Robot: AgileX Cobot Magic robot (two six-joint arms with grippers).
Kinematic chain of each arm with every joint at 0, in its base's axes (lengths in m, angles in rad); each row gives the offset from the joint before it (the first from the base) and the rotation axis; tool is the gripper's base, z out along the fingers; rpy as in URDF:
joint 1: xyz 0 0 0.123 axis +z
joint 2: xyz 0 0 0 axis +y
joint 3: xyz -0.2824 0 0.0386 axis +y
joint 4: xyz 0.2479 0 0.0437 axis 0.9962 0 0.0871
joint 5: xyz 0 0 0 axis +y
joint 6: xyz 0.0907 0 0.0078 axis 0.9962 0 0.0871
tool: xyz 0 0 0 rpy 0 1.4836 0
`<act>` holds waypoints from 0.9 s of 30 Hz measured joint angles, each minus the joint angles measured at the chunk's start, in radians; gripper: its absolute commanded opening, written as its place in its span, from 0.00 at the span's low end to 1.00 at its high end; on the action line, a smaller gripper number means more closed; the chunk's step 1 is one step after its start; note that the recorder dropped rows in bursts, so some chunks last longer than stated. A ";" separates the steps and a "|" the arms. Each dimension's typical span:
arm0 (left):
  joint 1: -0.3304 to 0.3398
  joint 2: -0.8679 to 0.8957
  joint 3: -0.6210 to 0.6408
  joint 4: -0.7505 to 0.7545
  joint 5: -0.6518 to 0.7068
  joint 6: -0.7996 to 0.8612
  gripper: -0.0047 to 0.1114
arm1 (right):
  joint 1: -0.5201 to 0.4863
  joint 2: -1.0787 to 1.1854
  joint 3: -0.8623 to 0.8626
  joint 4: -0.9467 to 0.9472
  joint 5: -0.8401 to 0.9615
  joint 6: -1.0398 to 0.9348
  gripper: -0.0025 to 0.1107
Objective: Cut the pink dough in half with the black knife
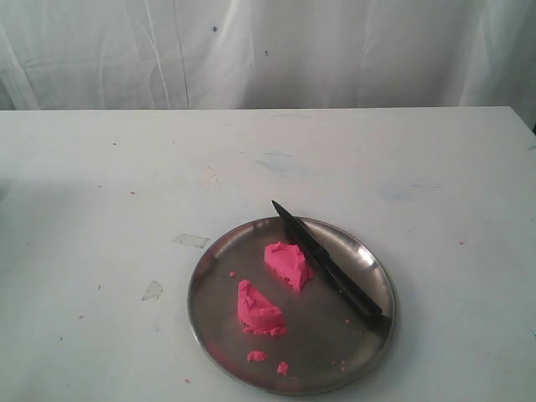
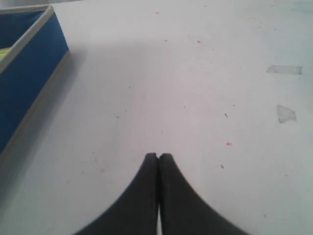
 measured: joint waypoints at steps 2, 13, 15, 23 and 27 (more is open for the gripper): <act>-0.010 0.000 0.000 0.000 0.002 -0.071 0.04 | 0.000 0.000 0.000 0.000 0.000 0.000 0.02; -0.096 0.000 0.000 0.076 0.002 -0.091 0.04 | 0.000 0.000 0.000 0.000 0.000 0.000 0.02; -0.094 0.000 0.000 0.078 0.002 -0.083 0.04 | 0.000 0.000 0.000 0.000 0.000 0.000 0.02; -0.094 0.000 0.000 0.078 0.002 -0.075 0.04 | 0.000 0.000 0.000 0.000 0.000 0.000 0.02; -0.094 0.000 0.000 0.078 0.002 -0.075 0.04 | 0.000 0.000 0.000 0.000 0.000 0.000 0.02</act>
